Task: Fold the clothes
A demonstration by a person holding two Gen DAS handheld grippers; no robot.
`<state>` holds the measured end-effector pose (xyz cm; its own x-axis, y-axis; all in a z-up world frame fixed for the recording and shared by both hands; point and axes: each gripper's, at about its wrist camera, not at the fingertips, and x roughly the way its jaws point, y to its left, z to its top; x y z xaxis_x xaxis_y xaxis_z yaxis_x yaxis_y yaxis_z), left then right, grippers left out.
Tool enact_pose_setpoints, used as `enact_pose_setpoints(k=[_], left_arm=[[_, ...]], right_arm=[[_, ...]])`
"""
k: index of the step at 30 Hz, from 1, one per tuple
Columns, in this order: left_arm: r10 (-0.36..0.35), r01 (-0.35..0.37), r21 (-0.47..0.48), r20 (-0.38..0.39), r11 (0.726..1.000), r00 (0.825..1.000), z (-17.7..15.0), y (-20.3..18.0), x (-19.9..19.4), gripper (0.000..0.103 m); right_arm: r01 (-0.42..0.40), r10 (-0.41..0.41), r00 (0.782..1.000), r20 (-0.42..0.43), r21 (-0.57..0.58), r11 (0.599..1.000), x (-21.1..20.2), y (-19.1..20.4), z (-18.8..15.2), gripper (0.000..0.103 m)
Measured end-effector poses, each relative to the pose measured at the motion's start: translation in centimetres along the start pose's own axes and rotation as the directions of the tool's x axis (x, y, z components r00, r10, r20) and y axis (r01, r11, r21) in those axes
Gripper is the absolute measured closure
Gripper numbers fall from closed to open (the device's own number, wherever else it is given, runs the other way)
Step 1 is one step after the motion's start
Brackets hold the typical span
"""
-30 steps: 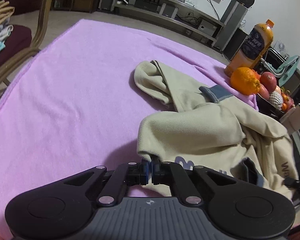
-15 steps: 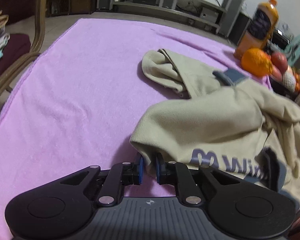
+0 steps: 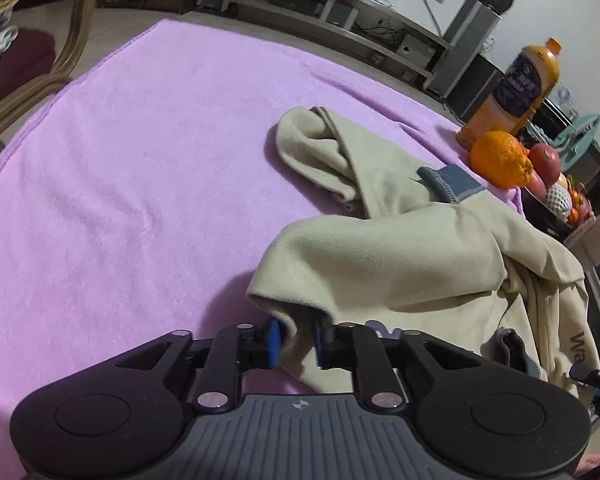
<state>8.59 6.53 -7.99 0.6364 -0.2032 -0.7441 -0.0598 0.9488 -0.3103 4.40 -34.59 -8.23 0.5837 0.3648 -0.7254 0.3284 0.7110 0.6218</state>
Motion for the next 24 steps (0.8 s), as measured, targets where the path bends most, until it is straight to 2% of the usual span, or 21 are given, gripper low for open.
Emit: enact_pose_setpoints(k=[1, 2, 3, 4, 5, 7, 9, 11, 14, 16, 17, 18, 19, 20, 22, 23, 24], left_arm=[[0.006, -0.006, 0.016, 0.005, 1.0, 1.0, 0.0, -0.3, 0.1, 0.081], [0.018, -0.018, 0.028, 0.004, 0.999, 1.0, 0.0, -0.5, 0.3, 0.089], [0.027, -0.027, 0.039, 0.0, 0.999, 1.0, -0.1, -0.7, 0.5, 0.102], [0.042, -0.042, 0.047, -0.002, 0.998, 0.999, -0.1, -0.9, 0.5, 0.102], [0.057, -0.057, 0.056, -0.004, 0.997, 0.998, -0.1, -1.1, 0.5, 0.102], [0.074, -0.073, 0.059, -0.03, 0.996, 0.997, 0.2, -1.4, 0.0, 0.102], [0.018, -0.018, 0.0, -0.081, 1.0, 0.997, 1.1, -1.1, -1.3, 0.103], [-0.053, 0.044, -0.071, -0.128, 0.997, 0.99, 2.3, -0.8, -2.9, 0.103], [-0.179, 0.162, -0.15, -0.107, 0.975, 0.978, 5.9, -0.9, -7.2, 0.103], [-0.263, 0.256, -0.179, -0.018, 0.95, 0.965, 9.0, -1.2, -11.8, 0.103], [-0.305, 0.309, -0.187, 0.051, 0.932, 0.951, 10.6, -1.2, -14.6, 0.103], [-0.343, 0.365, -0.189, 0.137, 0.912, 0.929, 12.1, -1.0, -17.7, 0.103], [-0.375, 0.423, -0.19, 0.24, 0.886, 0.895, 13.0, -0.6, -21.1, 0.103], [-0.401, 0.479, -0.184, 0.342, 0.858, 0.85, 13.9, -0.1, -24.5, 0.103], [-0.399, 0.546, -0.191, 0.497, 0.816, 0.771, 14.1, 1.6, -30.1, 0.103], [-0.392, 0.563, -0.195, 0.539, 0.803, 0.746, 13.7, 2.3, -32.2, 0.103], [-0.384, 0.565, -0.192, 0.558, 0.802, 0.736, 13.3, 2.4, -33.8, 0.103]], right_arm=[[-0.002, 0.002, 1.0, -0.007, -0.005, 1.0, 0.2, 0.1, -0.1, 0.086], [-0.001, 0.001, 1.0, -0.013, -0.014, 1.0, 0.5, 0.2, -0.1, 0.084], [0.007, -0.007, 1.0, -0.015, -0.025, 1.0, 0.7, 0.4, -0.2, 0.085], [0.022, -0.023, 1.0, -0.012, -0.038, 0.999, 1.0, 0.6, -0.2, 0.085], [0.04, -0.04, 0.999, -0.002, -0.059, 0.997, 1.1, 0.9, -0.3, 0.097], [0.056, -0.054, 0.998, 0.025, -0.093, 0.994, 0.7, 1.5, -0.5, 0.098], [0.017, -0.015, 0.999, 0.028, -0.072, 0.997, -0.3, 2.0, -0.5, 0.099], [-0.067, 0.068, 0.998, 0.004, -0.016, 0.998, -1.6, 2.7, -0.1, 0.099], [-0.177, 0.178, 0.984, 0.015, -0.022, 0.984, -4.5, 6.4, 1.2, 0.101], [-0.246, 0.25, 0.966, 0.066, -0.067, 0.967, -7.8, 10.4, 2.8, 0.101], [-0.282, 0.291, 0.951, 0.106, -0.096, 0.955, -9.8, 12.4, 3.6, 0.101], [-0.319, 0.337, 0.928, 0.157, -0.129, 0.939, -12.3, 14.3, 4.3, 0.101], [-0.354, 0.386, 0.897, 0.216, -0.171, 0.919, -15.1, 16.2, 5.0, 0.101], [-0.389, 0.437, 0.854, 0.28, -0.213, 0.896, -18.1, 17.6, 5.3, 0.101], [-0.453, 0.533, 0.751, 0.389, -0.283, 0.845, -23.7, 19.3, 5.5, 0.101], [-0.476, 0.564, 0.703, 0.432, -0.303, 0.825, -25.8, 19.5, 5.3, 0.101], [-0.481, 0.573, 0.685, 0.449, -0.311, 0.819, -27.2, 19.7, 5.1, 0.101]])
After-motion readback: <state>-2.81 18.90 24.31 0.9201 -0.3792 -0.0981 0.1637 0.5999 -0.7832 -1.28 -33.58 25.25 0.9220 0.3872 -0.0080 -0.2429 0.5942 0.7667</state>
